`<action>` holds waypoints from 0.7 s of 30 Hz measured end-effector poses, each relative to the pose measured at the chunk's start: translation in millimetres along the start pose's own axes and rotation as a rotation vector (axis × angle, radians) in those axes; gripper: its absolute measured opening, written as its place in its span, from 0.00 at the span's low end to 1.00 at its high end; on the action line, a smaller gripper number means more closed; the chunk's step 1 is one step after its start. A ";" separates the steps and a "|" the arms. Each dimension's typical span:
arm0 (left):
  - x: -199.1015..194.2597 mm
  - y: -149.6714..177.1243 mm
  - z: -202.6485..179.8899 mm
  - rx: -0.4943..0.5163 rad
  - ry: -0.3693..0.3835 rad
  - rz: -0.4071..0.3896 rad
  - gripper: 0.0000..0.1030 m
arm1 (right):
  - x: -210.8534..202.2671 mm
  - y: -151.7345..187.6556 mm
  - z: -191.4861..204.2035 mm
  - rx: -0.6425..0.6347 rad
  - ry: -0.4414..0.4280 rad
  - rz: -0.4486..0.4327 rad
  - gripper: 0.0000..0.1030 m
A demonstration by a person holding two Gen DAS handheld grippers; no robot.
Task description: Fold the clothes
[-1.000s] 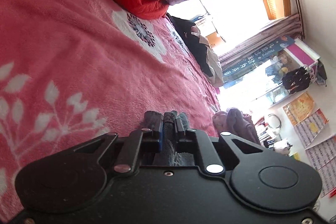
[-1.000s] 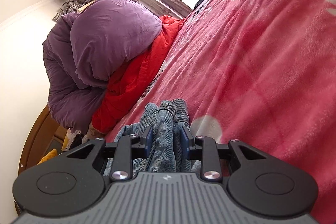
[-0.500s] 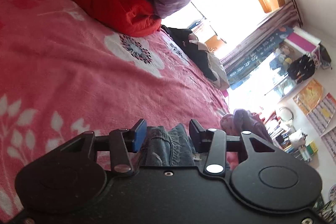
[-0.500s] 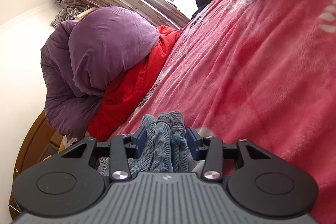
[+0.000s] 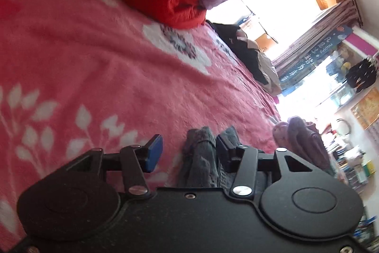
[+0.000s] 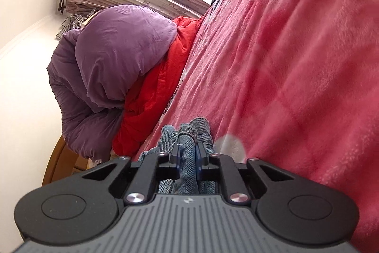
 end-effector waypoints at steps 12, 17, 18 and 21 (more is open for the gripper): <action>19.5 61.5 -65.6 0.584 -0.022 0.088 0.43 | 31.0 23.0 57.0 -0.471 0.082 0.203 0.29; 13.2 67.0 -68.9 0.598 -0.050 0.045 0.43 | 39.7 21.6 40.3 -0.428 0.104 0.212 0.13; 3.7 66.5 -71.4 0.592 -0.052 0.030 0.39 | 37.2 22.9 42.3 -0.428 0.099 0.206 0.13; -32.1 72.1 -83.7 0.630 -0.044 -0.024 0.40 | 21.6 24.1 64.7 -0.478 0.097 0.162 0.23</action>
Point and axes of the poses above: each gripper's, at about its wrist camera, not at the fingertips, and x roughly the way its jaws point, z to its left, y to its underside, the point moved 4 cm from there along x, roughly the way its jaws point, and after that the axes turned 9 degrees about -y, right-handed, at the moved point
